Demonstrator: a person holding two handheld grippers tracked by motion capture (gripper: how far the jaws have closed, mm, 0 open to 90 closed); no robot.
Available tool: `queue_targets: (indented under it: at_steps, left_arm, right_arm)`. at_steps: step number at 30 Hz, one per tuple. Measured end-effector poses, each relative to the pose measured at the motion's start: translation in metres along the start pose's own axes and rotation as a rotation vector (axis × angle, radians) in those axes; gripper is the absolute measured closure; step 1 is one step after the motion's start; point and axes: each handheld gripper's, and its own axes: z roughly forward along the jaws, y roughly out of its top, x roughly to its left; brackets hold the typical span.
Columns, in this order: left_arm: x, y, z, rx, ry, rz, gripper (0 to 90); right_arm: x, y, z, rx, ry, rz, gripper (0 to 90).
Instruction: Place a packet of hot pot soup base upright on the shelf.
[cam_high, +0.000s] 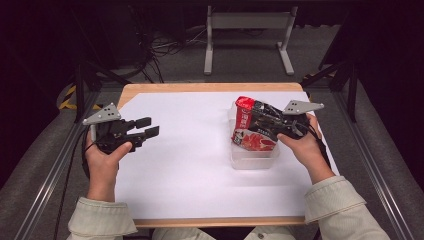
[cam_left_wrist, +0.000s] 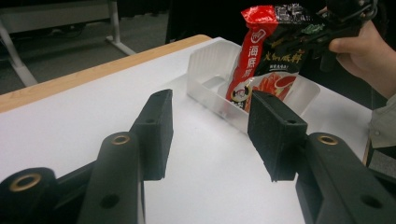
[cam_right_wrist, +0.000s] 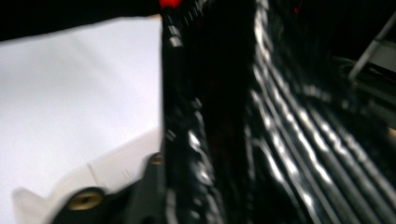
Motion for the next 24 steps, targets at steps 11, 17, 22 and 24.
queue_targets:
  at_steps: [11, 17, 22, 24]
  left_arm:
    - [-0.003, -0.019, -0.010, -0.009, 0.038, -0.004, 49.3]
    - [-0.005, -0.037, -0.020, -0.035, 0.039, -0.021, 48.6]
    - [-0.003, -0.051, -0.026, -0.044, 0.067, -0.026, 48.2]
    - [-0.002, -0.055, -0.028, -0.056, 0.081, -0.028, 47.3]
  right_arm:
    - [-0.001, 0.004, -0.038, -0.115, 0.041, 0.020, 33.6]
    - [-0.003, -0.006, -0.069, -0.099, 0.011, 0.035, 33.6]
    - [-0.010, -0.017, -0.094, -0.106, -0.043, 0.070, 33.5]
    - [-0.012, -0.022, -0.102, -0.108, -0.056, 0.081, 33.5]
